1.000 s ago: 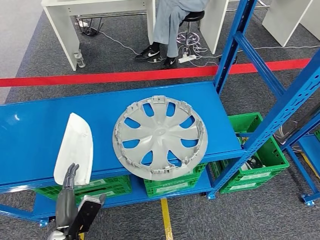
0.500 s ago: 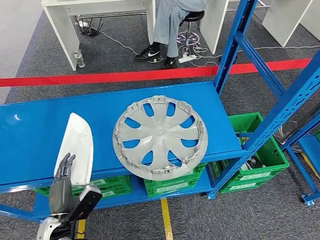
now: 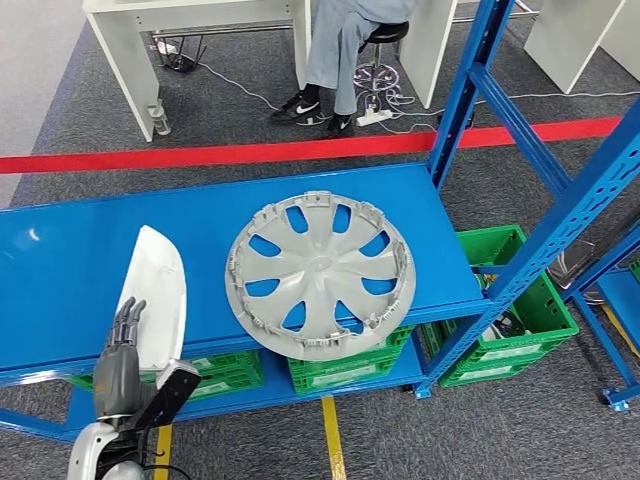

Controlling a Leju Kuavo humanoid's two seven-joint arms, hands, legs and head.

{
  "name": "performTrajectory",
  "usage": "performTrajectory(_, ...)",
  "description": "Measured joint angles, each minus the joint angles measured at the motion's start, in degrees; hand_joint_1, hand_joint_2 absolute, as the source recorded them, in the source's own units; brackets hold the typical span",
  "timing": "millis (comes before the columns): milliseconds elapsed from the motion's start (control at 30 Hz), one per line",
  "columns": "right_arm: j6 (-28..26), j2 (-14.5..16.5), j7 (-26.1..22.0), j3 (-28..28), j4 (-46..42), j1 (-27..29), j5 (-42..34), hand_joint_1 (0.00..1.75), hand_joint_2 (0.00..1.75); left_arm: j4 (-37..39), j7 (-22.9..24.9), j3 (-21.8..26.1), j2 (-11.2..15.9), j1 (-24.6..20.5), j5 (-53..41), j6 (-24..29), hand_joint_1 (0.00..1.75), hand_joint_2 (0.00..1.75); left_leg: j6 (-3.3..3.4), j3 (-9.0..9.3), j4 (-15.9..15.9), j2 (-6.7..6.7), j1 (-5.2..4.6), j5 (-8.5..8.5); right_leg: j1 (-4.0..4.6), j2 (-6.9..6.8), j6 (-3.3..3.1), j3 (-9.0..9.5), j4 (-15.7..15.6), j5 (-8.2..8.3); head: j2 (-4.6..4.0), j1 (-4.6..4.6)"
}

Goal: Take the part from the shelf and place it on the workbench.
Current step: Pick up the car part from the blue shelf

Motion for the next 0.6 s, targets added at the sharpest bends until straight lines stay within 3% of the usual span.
performTrajectory(67,0.0,-0.04,0.0,0.37,0.0,-0.02,-0.14,0.0,0.0,0.52,0.03,0.11,-0.01,-0.06,0.21,-0.1,1.28,1.75,0.0,0.0,0.0,0.0,0.0,0.0,0.0,0.0,0.0,0.0,0.0,0.0,0.0,0.0)
performTrajectory(100,0.01,-0.06,0.0,0.58,0.0,-0.03,-0.21,0.0,0.0,0.78,0.04,0.15,-0.01,-0.1,0.33,-0.18,1.42,1.75,0.0,0.0,0.0,0.0,0.0,0.0,0.0,0.0,0.0,0.0,0.0,0.0,0.0,0.0)
performTrajectory(500,0.04,-0.13,0.0,1.83,0.02,-0.07,-0.7,0.0,0.0,2.56,0.14,0.4,-0.09,-0.23,0.87,-0.59,1.41,1.75,0.0,0.0,0.0,0.0,0.0,0.0,0.0,-0.02,0.0,0.01,0.0,0.0,0.0,0.0)
performTrajectory(600,0.04,-0.14,0.0,2.04,0.03,-0.1,-0.72,0.0,0.0,2.6,0.13,0.57,-0.11,-0.41,0.87,-0.57,1.54,1.75,0.0,0.01,0.0,-0.01,0.0,0.0,0.0,-0.03,0.0,0.03,0.0,0.0,0.0,0.0)
